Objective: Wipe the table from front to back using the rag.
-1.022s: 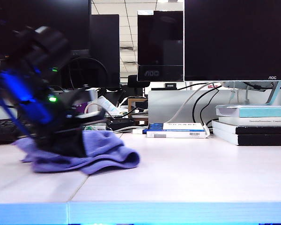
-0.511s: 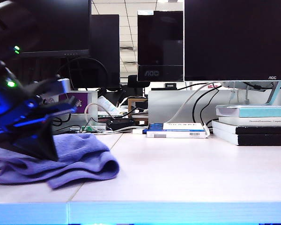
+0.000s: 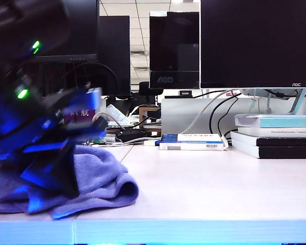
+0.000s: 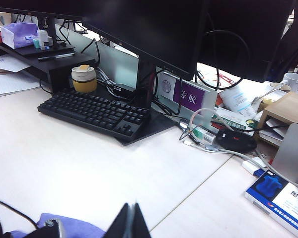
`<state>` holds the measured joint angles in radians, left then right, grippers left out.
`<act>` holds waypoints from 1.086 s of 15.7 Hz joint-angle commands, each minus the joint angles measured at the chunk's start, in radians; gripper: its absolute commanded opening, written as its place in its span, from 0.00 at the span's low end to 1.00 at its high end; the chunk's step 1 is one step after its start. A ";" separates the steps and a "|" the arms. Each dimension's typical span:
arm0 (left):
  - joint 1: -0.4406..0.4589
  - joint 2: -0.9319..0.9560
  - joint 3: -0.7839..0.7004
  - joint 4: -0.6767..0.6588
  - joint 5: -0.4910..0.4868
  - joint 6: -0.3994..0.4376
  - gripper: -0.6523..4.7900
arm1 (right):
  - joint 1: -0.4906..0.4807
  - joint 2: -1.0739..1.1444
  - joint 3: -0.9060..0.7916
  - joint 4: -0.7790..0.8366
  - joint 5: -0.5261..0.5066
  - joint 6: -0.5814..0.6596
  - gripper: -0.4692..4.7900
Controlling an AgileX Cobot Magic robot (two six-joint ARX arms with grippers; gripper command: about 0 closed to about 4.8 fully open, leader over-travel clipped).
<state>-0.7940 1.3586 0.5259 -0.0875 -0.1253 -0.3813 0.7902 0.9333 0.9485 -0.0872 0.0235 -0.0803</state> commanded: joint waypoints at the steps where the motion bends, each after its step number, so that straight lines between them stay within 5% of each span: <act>1: 0.002 -0.011 -0.044 -0.037 -0.011 -0.020 0.11 | 0.000 -0.003 0.004 0.013 -0.003 -0.004 0.09; 11: 0.004 -0.150 -0.067 0.021 -0.058 -0.011 0.14 | 0.000 -0.001 0.004 0.012 -0.003 -0.002 0.09; 12: 0.004 -0.150 -0.065 0.037 -0.057 -0.011 0.26 | 0.000 -0.001 0.004 0.012 -0.003 -0.002 0.10; 13: 0.004 -0.150 -0.065 0.054 -0.057 -0.011 0.57 | 0.000 -0.001 0.004 0.012 -0.003 -0.002 0.17; 14: 0.004 -0.150 -0.065 0.060 -0.056 -0.011 0.75 | 0.000 -0.001 0.004 0.011 -0.003 -0.001 0.25; 17: 0.004 -0.163 0.039 -0.032 -0.048 0.002 0.80 | 0.000 0.000 0.003 0.008 -0.003 0.002 0.29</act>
<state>-0.7895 1.2049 0.5377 -0.0990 -0.1730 -0.3931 0.7902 0.9337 0.9485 -0.0879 0.0235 -0.0780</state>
